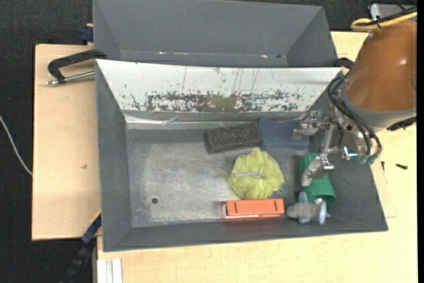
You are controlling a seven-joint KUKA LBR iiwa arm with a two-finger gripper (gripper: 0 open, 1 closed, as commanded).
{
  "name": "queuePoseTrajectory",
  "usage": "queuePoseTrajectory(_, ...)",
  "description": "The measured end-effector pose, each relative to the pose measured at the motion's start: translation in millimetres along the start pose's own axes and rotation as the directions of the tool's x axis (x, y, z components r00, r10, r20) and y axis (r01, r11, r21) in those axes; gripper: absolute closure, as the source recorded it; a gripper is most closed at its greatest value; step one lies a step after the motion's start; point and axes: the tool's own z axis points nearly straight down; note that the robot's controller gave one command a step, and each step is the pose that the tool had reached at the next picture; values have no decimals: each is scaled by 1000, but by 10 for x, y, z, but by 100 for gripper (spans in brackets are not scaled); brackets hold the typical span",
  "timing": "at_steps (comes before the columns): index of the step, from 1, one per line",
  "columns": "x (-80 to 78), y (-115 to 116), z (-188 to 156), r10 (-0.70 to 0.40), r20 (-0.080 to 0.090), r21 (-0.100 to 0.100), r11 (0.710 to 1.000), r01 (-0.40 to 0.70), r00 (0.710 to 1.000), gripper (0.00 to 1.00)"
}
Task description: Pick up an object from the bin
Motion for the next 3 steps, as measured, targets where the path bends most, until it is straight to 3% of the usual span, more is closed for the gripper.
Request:
queuePoseTrajectory(1,-17,3,-43,-2,9,1,1000,2,1000,0)
queuePoseTrajectory(2,-56,39,279,-58,16,3,998,58,998,0)
queuePoseTrajectory(3,-172,143,1033,-183,12,4,983,183,983,0)
